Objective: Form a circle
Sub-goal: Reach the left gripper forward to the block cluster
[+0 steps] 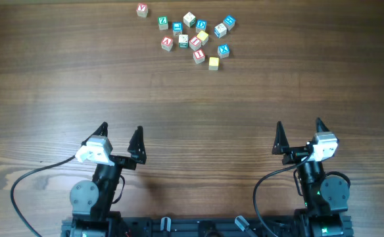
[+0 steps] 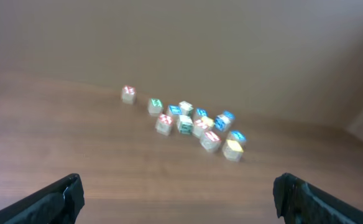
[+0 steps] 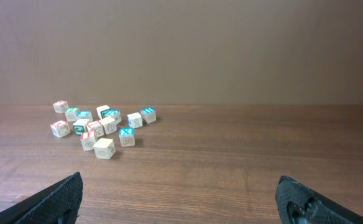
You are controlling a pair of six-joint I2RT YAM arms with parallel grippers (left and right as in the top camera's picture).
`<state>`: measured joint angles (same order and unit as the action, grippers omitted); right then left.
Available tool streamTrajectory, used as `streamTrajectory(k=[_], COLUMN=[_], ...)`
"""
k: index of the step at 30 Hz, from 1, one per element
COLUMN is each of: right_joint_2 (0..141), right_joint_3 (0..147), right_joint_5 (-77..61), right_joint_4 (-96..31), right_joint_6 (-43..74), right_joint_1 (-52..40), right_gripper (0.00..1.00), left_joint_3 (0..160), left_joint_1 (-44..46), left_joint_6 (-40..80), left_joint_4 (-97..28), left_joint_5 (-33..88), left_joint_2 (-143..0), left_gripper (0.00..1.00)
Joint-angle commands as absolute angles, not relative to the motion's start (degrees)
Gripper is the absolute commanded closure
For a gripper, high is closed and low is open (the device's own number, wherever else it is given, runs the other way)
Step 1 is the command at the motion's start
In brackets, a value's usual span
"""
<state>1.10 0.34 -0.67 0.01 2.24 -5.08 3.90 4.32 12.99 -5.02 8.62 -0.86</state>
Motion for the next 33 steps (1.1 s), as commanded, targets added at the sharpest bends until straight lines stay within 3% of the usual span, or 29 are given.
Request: streamTrajectory(k=[1,7,16,20,28,33], right_joint_2=[0.5,0.5,0.5,0.5,0.5,0.5], right_joint_3=[0.3,0.3,0.3,0.3,0.3,0.3], right_joint_5=[-1.5,-1.5,-1.5,-1.5,-1.5,-1.5], right_joint_4=[0.3,0.3,0.3,0.3,0.3,0.3], right_joint_6=[1.9,1.9,1.9,1.9,1.9,1.9], right_joint_1=[-4.9,-4.8,-4.8,-4.9,-4.9,-4.8], right_gripper=[0.00,0.00,0.00,0.00,0.00,0.00], left_joint_3=[17.6,49.0,104.2,121.7,124.4,124.4], left_joint_1=[3.9,3.9,3.9,3.9,4.0,4.0], left_joint_6=[17.2,15.8,12.2,12.2,12.4,12.4], left_joint_4=[-12.9,-31.4,-66.0,-78.8,-80.4,-65.6], left_joint_5=[13.1,13.1,10.7,10.5,10.4,9.1], left_joint_2=[-3.7,-24.4,-70.8,-88.9,-103.1,-106.1], left_gripper=[0.00,0.00,0.00,0.00,0.00,0.00])
